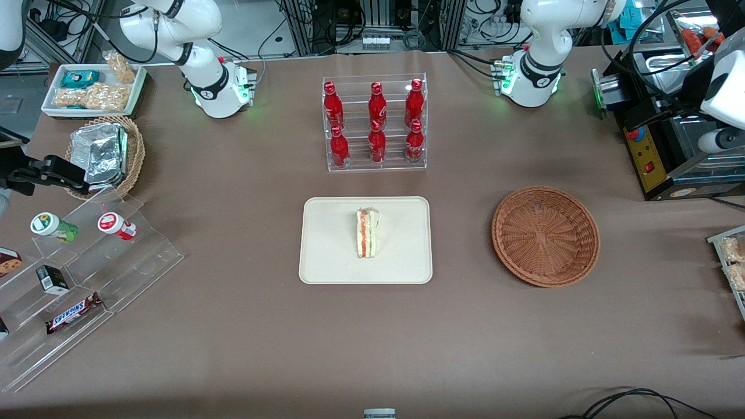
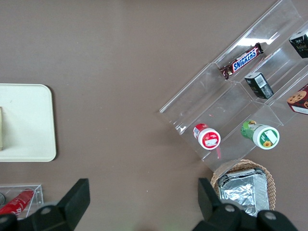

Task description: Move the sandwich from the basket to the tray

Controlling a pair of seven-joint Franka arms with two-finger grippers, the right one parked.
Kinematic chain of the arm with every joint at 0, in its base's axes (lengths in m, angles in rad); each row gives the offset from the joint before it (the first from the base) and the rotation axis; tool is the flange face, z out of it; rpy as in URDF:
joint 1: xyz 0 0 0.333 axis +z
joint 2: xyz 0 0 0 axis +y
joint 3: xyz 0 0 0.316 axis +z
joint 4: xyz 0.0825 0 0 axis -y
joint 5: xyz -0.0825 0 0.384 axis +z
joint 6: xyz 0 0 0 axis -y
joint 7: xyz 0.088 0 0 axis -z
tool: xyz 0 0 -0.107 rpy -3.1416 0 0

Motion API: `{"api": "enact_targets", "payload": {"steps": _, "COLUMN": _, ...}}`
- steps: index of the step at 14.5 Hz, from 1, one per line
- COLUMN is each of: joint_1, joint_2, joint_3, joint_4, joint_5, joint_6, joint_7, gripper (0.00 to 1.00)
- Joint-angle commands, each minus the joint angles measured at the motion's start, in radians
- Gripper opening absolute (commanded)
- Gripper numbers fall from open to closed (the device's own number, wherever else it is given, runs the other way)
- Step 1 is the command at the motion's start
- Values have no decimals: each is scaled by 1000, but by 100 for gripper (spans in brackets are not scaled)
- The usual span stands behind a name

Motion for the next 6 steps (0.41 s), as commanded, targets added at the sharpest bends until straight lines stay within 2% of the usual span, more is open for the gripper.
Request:
{"api": "enact_targets", "payload": {"steps": 1, "joint_1": 11, "joint_2": -17, "joint_3": -11, "joint_4": -23, "joint_5": -1, "joint_6": -11, "joint_7": 0, "gripper": 100}}
{"api": "enact_targets", "payload": {"steps": 6, "joint_1": 11, "joint_2": -21, "joint_3": -11, "joint_4": -26, "joint_5": -14, "joint_6": 18, "joint_7": 3, "gripper": 100}}
